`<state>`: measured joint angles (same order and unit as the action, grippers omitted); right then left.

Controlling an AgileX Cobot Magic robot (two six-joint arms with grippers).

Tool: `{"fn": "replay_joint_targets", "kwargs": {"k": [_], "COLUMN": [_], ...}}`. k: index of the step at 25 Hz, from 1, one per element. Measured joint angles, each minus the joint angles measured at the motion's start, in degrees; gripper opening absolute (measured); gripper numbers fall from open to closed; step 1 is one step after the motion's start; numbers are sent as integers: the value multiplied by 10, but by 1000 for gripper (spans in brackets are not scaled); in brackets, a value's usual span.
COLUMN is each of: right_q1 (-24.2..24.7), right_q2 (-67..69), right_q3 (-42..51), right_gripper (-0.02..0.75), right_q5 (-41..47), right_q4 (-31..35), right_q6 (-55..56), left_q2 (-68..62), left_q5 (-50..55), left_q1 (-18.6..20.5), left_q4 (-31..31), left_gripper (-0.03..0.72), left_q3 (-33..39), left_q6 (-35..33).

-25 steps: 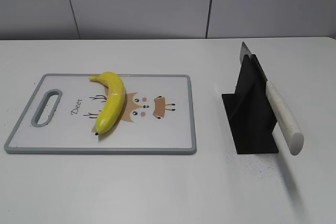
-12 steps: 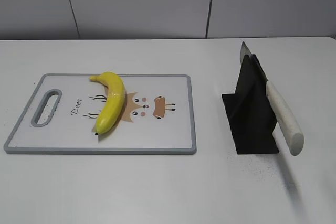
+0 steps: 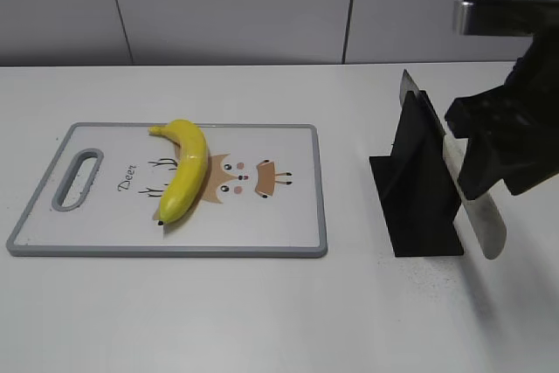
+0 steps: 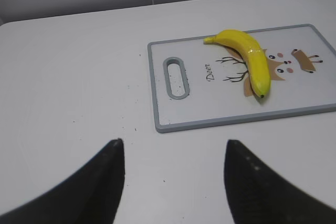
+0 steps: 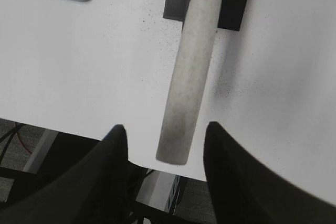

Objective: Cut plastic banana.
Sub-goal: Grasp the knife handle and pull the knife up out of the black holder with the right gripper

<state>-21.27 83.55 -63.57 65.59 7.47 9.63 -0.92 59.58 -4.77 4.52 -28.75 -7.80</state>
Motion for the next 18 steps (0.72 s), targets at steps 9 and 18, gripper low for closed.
{"fn": "replay_joint_targets", "kwargs": {"k": [9, 18], "right_q1": [0, 0], "right_q2": [91, 113], "right_q3": [0, 0], "right_gripper": [379, 379], "right_q5": [-24, -46], "right_q4": [-17, -17], "right_q6": [34, 62], "left_q2": [0, 0], "left_q5": [0, 0], "left_q1": [0, 0], "left_q4": [0, 0], "left_gripper": [584, 584], "left_q3": [0, 0], "left_q6": [0, 0]}}
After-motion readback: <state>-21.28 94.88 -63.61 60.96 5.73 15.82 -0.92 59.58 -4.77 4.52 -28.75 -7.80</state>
